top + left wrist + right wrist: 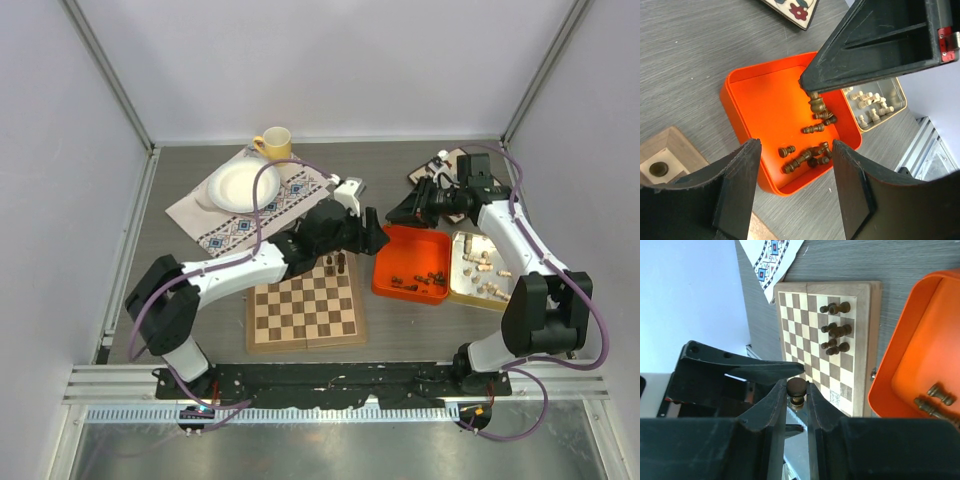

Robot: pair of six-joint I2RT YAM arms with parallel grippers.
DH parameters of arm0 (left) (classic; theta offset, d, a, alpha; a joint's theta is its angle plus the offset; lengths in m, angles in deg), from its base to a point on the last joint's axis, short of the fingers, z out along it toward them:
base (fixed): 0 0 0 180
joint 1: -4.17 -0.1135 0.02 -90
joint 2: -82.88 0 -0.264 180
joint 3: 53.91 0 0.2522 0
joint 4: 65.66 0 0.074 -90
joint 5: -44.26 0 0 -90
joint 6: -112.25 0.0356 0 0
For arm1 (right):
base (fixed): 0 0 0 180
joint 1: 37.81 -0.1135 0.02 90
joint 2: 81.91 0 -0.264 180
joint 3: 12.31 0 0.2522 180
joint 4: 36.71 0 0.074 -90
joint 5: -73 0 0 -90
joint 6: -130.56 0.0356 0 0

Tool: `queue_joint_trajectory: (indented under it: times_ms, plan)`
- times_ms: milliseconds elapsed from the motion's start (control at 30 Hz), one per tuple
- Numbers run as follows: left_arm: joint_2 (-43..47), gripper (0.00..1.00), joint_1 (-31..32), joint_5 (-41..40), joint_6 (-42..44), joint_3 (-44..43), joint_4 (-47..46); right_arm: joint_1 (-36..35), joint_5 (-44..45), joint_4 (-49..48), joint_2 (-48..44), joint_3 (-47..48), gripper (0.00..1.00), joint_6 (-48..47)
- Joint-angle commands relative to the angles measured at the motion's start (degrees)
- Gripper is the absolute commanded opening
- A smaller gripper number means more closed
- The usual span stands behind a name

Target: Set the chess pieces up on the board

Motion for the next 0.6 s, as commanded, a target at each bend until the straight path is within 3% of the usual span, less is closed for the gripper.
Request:
queue_joint_trajectory:
  times_ms: [0,300,567]
  plan:
    - [-2.6,0.62,1.0,-3.0,0.2,-5.2,-3.9,0.2,-3.8,-3.0,-0.6,-0.6,0.08,4.4]
    - [-4.7,0.59,1.3,-3.9,0.6,-7.6,-4.0,0.3,-5.5,-3.9,0.1,-1.1,0.08,5.5]
    - [-6.1,0.42,1.3,-6.9,1.7,-9.4,-2.2,0.2,-6.5,-5.1,-0.8,-2.6,0.08,6.5]
